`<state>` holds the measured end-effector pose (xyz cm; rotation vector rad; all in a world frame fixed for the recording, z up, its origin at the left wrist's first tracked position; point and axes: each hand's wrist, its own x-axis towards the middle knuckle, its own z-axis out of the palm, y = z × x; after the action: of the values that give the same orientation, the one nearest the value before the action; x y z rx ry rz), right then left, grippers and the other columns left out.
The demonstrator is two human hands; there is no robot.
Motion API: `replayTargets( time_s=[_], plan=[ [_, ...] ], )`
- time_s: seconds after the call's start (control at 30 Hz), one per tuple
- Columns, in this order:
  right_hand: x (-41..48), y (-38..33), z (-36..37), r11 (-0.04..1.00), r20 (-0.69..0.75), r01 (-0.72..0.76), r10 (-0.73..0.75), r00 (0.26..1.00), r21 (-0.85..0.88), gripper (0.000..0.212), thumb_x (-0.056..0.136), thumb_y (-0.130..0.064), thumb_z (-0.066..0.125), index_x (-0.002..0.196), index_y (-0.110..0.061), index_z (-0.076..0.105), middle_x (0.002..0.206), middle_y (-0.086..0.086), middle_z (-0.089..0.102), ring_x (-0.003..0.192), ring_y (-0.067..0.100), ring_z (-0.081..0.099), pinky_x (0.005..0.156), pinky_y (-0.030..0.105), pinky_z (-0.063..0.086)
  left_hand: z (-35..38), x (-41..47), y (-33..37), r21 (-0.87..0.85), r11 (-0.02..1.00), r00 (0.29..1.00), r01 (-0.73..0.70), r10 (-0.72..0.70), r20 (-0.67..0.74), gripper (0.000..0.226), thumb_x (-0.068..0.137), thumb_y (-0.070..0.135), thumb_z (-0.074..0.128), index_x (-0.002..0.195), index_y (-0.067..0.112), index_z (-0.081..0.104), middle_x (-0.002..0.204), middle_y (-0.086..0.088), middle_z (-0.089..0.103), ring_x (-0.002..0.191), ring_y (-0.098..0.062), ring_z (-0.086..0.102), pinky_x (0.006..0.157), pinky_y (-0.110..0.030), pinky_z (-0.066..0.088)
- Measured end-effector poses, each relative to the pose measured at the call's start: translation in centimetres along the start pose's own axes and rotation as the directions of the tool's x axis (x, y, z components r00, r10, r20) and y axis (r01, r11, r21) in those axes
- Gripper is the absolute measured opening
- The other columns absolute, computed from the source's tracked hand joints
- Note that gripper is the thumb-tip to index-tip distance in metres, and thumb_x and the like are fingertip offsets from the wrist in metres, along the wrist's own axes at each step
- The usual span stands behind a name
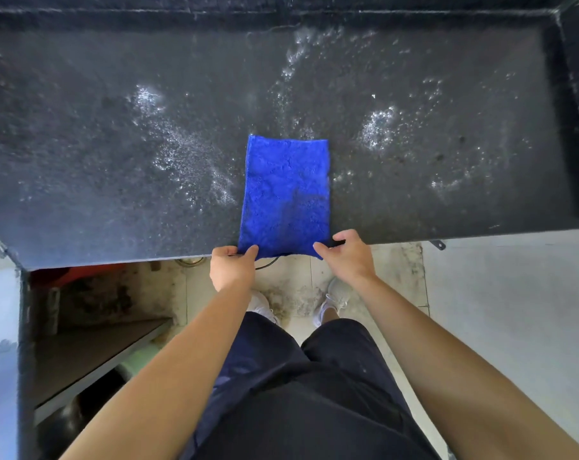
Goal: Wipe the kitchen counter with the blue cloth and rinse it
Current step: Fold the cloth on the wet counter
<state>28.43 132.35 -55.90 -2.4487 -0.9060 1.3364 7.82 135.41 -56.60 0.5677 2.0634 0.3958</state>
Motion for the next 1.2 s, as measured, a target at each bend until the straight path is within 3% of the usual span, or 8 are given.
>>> replayTargets(
  time_s=[0.13,0.4,0.53,0.63,0.8,0.97,1.07,1.2],
  plan=[
    [-0.3,-0.1,0.9,0.992,0.080,-0.040,0.030,0.996,0.119,0.053,0.085,-0.037,0.076,0.122,-0.019,0.043,0.087,-0.004,0.064,0.080,0.007,0.061,0.062,0.019,0.044,-0.2,-0.2,0.5,-0.041,0.999,0.999,-0.016,0.017,0.034,0.021,0.079,0.021,0.078,0.071,0.023,0.059,0.068,0.002,0.066,0.070,-0.021,0.062,0.075,-0.034,0.055],
    [-0.8,0.7,1.6,0.974,0.030,-0.015,0.009,1.000,0.225,0.051,0.085,-0.027,0.076,0.129,-0.020,0.052,0.092,-0.011,0.065,0.088,0.004,0.064,0.082,0.023,0.049,-0.2,-0.3,1.2,-0.021,0.997,0.992,-0.080,0.082,0.099,0.014,0.083,0.024,0.076,0.092,0.014,0.073,0.084,0.002,0.073,0.074,-0.013,0.065,0.063,-0.025,0.048],
    [-1.7,0.4,1.0,0.956,-0.042,0.051,-0.041,0.998,0.289,0.045,0.085,-0.029,0.075,0.126,-0.025,0.058,0.095,-0.006,0.067,0.091,0.007,0.065,0.089,0.026,0.052,-0.3,-1.0,0.9,-0.156,0.979,0.983,-0.129,0.147,0.107,0.013,0.086,0.023,0.074,0.089,0.015,0.065,0.088,-0.002,0.073,0.079,-0.017,0.068,0.074,-0.032,0.057],
    [-2.6,0.0,0.1,0.941,-0.052,0.121,-0.110,0.992,0.315,0.039,0.086,-0.030,0.074,0.123,-0.028,0.060,0.096,-0.004,0.067,0.091,0.008,0.066,0.085,0.024,0.052,-1.0,-1.8,0.9,-0.234,0.961,0.977,-0.151,0.182,0.115,0.017,0.087,0.020,0.072,0.086,0.015,0.056,0.088,-0.008,0.072,0.073,-0.012,0.068,0.074,-0.035,0.057],
    [-3.3,-0.4,-2.2,0.899,-0.126,0.208,-0.172,0.977,0.384,0.023,0.084,-0.024,0.073,0.103,-0.032,0.062,0.088,0.006,0.072,0.084,0.017,0.071,0.080,0.029,0.055,-2.5,-2.9,2.1,-0.326,0.938,0.985,-0.119,0.153,0.079,0.026,0.086,0.024,0.075,0.097,0.016,0.054,0.081,-0.003,0.070,0.059,-0.008,0.064,0.059,-0.024,0.054],
    [-2.4,-3.6,-4.6,0.856,-0.144,0.242,-0.197,0.970,0.457,0.009,0.086,-0.019,0.072,0.095,-0.022,0.072,0.081,-0.002,0.074,0.074,0.008,0.071,0.069,0.023,0.050,-2.4,-2.5,5.5,-0.328,0.929,0.977,-0.169,0.202,0.068,0.019,0.086,0.024,0.075,0.097,0.016,0.061,0.076,-0.001,0.070,0.054,-0.005,0.060,0.051,-0.019,0.045],
    [0.2,-6.7,-5.4,0.848,-0.155,0.262,-0.213,0.965,0.461,0.012,0.089,-0.023,0.070,0.100,-0.021,0.073,0.085,-0.005,0.075,0.079,0.008,0.072,0.070,0.021,0.049,-1.2,-0.8,9.1,-0.326,0.921,0.972,-0.213,0.234,0.027,0.017,0.084,0.026,0.075,0.092,0.019,0.062,0.081,-0.002,0.072,0.054,-0.005,0.061,0.054,-0.023,0.045],
    [4.2,-10.3,-6.4,0.834,-0.105,0.238,-0.214,0.971,0.497,0.040,0.093,-0.029,0.065,0.132,-0.022,0.060,0.102,-0.007,0.070,0.090,0.011,0.072,0.070,0.024,0.055,0.1,1.3,12.9,-0.346,0.897,0.954,-0.274,0.300,0.024,0.038,0.087,0.032,0.071,0.117,0.013,0.060,0.095,0.003,0.071,0.071,-0.007,0.067,0.063,-0.027,0.051]
  ],
)
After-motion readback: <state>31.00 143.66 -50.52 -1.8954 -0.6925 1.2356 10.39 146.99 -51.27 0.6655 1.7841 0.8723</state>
